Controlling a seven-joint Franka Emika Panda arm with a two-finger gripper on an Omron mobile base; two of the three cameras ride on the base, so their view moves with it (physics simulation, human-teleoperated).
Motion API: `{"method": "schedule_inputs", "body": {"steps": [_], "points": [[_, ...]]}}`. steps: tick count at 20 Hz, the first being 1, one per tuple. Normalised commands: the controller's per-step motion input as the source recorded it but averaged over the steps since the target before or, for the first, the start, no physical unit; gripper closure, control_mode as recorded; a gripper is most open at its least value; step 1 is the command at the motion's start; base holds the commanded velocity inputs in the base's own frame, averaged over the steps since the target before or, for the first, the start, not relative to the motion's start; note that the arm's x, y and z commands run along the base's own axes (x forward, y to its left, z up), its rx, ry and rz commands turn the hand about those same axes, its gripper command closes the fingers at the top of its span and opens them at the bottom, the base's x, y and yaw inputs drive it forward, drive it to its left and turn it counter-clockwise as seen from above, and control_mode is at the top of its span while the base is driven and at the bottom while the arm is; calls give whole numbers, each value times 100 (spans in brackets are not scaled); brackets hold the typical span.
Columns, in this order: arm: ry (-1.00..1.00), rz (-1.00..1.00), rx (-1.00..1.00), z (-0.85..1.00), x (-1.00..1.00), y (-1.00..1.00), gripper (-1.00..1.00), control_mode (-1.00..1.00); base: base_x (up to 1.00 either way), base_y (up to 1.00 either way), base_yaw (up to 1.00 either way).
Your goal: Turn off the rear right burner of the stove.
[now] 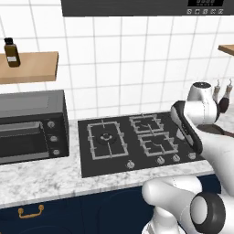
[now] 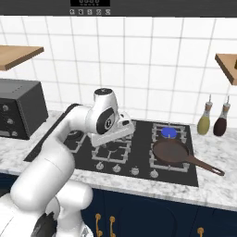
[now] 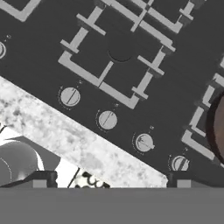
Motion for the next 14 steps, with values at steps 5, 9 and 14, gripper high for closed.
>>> {"method": "schedule_inputs", "body": {"steps": [5,9,14], "points": [[2,38,-4,-56,28,-18,-100,-100,0,0,0],[0,32,0,-35,21,-51,-100,-100,0,0,0],[0,35,0,-36,0,-32,-100,-100,0,0,0]]}}
